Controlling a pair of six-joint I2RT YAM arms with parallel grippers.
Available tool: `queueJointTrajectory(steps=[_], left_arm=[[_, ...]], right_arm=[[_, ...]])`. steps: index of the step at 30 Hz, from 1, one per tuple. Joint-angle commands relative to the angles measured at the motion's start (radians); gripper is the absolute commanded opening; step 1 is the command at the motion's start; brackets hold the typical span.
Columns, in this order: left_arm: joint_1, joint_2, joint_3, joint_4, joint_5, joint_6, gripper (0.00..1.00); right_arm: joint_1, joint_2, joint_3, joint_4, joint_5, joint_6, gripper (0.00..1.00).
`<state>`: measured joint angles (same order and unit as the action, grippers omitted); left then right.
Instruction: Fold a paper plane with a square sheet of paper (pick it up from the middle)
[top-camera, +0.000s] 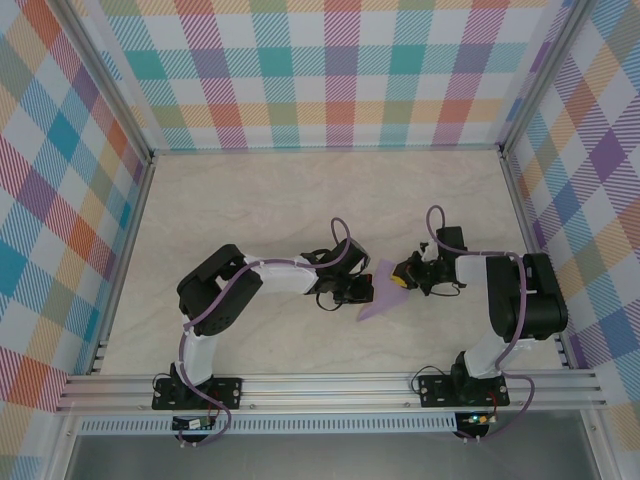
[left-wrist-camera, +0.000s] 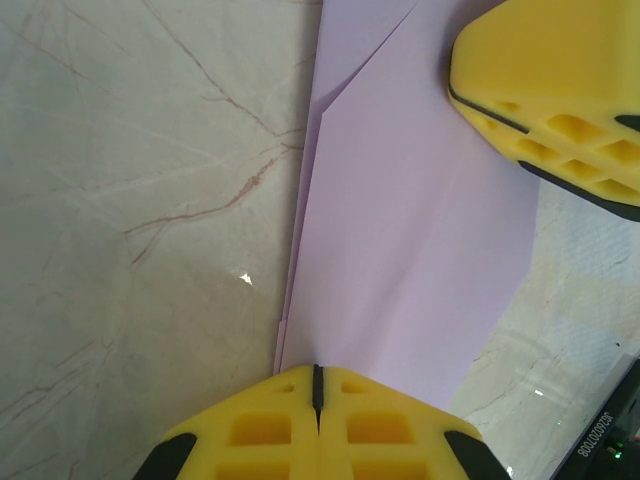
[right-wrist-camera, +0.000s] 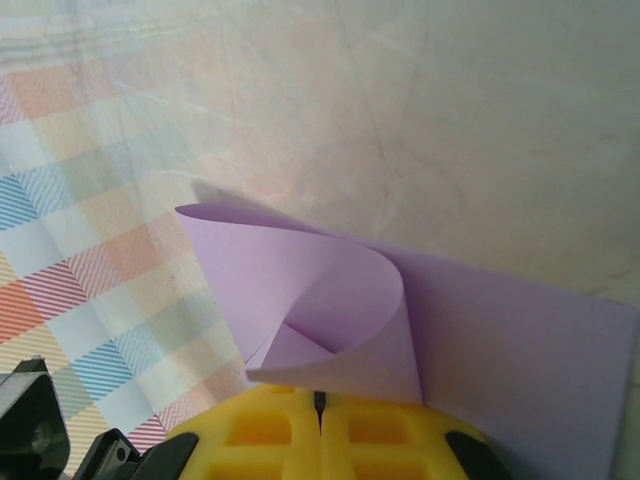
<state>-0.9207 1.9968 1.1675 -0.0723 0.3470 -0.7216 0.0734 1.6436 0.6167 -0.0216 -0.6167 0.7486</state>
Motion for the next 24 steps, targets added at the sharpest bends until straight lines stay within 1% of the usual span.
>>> queueJointTrajectory(steps=[1,7,14,20,24], left_arm=[[-0.011,0.062,-0.078,-0.245,-0.060,-0.011,0.00],[-0.011,0.061,-0.078,-0.238,-0.056,-0.012,0.00],[-0.010,0.068,-0.078,-0.231,-0.048,-0.014,0.00],[-0.010,0.063,-0.075,-0.231,-0.044,-0.014,0.00],[-0.010,0.065,-0.074,-0.226,-0.042,-0.012,0.00]], right_arm=[[-0.037,-0.006,-0.014,0.095,0.226,0.060,0.00],[-0.039,-0.042,-0.084,0.220,0.273,0.103,0.00],[-0.038,-0.122,-0.176,0.345,0.304,0.085,0.00],[-0.040,-0.154,-0.180,0.338,0.333,0.093,0.00],[-0.040,-0.228,-0.183,0.329,0.339,0.097,0.00]])
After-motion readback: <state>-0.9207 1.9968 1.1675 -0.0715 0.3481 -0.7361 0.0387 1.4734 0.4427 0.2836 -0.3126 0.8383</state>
